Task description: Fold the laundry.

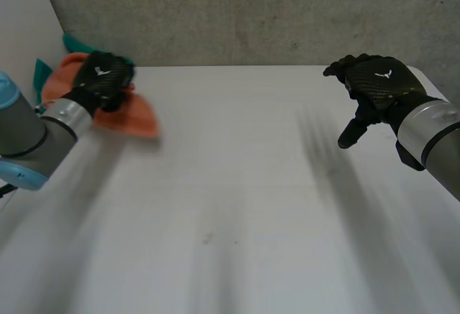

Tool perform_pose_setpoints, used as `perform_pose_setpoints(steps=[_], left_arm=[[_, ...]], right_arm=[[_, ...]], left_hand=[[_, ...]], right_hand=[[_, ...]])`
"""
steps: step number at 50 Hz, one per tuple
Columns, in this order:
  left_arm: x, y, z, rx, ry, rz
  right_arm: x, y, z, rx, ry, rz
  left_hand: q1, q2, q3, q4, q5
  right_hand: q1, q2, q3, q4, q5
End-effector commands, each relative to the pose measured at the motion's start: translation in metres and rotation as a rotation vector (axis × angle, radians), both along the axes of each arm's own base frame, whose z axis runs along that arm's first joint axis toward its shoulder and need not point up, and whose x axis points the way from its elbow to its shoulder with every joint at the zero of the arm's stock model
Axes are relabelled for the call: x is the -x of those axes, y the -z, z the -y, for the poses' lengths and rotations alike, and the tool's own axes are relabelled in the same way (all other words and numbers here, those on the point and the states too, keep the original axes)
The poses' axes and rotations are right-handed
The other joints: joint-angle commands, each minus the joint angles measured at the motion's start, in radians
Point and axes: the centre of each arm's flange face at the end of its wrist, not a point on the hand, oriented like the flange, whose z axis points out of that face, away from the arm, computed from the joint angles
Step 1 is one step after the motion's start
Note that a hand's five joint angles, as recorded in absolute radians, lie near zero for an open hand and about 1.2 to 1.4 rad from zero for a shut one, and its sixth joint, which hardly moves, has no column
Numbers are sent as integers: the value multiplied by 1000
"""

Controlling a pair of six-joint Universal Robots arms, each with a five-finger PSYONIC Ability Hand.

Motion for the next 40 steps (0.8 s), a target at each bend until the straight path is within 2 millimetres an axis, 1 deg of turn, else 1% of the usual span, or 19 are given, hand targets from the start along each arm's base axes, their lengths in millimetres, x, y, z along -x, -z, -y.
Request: perform_pose_setpoints(steps=[1, 5, 9, 10, 12, 13, 14, 17, 19, 20, 23, 24, 29, 33, 34, 35, 36, 38, 40], left_arm=[[72, -28, -117, -329, 361, -266], [106, -20, -164, -490, 506, -342], [124, -10, -185, -590, 559, -374], [127, -9, -186, -600, 564, -378], [130, -7, -185, -610, 565, -386], [132, -11, -182, -603, 559, -394], [132, -13, -179, -592, 550, -400], [129, -23, -168, -548, 494, -426], [121, -24, -157, -526, 440, -440], [109, -26, -143, -500, 375, -452], [93, -34, -126, -454, 297, -473], [83, -40, -118, -423, 261, -477], [61, -54, -100, -311, 181, -424], [44, -50, -86, -250, 112, -309], [40, -47, -84, -244, 95, -281], [37, -45, -80, -239, 80, -253], [31, -35, -74, -240, 52, -196], [27, -26, -68, -238, 31, -142], [24, -15, -60, -232, 16, -71]], right_arm=[[3, -5, 4, 16, 13, 6], [3, -8, 5, 25, 17, 8], [4, -9, 6, 29, 20, 9], [4, -9, 6, 29, 20, 9], [4, -9, 6, 28, 19, 9], [4, -9, 6, 28, 19, 9], [3, -9, 6, 28, 18, 8], [3, -10, 6, 32, 17, -5], [3, -8, 6, 36, 12, -32], [3, -8, 5, 36, 8, -44], [1, -5, 0, 32, -10, -101], [1, -4, -1, 28, -13, -117], [-2, 7, -16, -38, -60, -210], [-19, 23, -40, -112, -154, -268], [-28, 28, -52, -132, -199, -280], [-33, 30, -58, -138, -220, -284], [-36, 33, -63, -143, -238, -288], [-43, 39, -75, -154, -276, -292], [-49, 45, -80, -154, -298, -291]], left_hand=[[272, 206, 207, 200, 247], [272, 206, 207, 200, 247], [272, 206, 207, 200, 247], [260, 195, 196, 188, 236], [-385, -451, -449, -457, -410], [-888, -954, -953, -960, -913], [-950, -1016, -1014, -1022, -975], [-949, -1015, -1014, -1021, -974], [-949, -1015, -1014, -1021, -974], [-946, -1012, -1011, -1018, -971], [-946, -1012, -1011, -1018, -971], [-943, -1009, -1008, -1015, -968], [-935, -1000, -999, -1007, -959], [-920, -986, -984, -992, -944], [-917, -983, -981, -989, -942], [-914, -980, -978, -986, -939], [-911, -977, -975, -983, -936], [-908, -974, -972, -980, -933], [-908, -974, -972, -980, -933]], right_hand=[[-21, -44, -38, -61, -57], [-21, -44, -38, -61, -57], [-21, -44, -38, -61, -57], [-21, -44, -38, -61, -57], [-21, -44, -38, -61, -57], [-21, -44, -38, -61, -57], [-21, -44, -38, -61, -57], [-21, -44, -38, -61, -57], [-21, -44, -38, -61, -57], [-21, -44, -38, -61, -57], [-21, -44, -38, -61, -57], [-21, -44, -38, -61, -57], [-21, -44, -38, -61, -57], [-21, -44, -38, -61, -57], [-21, -44, -38, -61, -57], [-21, -44, -38, -61, -57], [-21, -44, -38, -61, -57], [-21, -44, -38, -61, -57], [-21, -44, -38, -61, -57]])
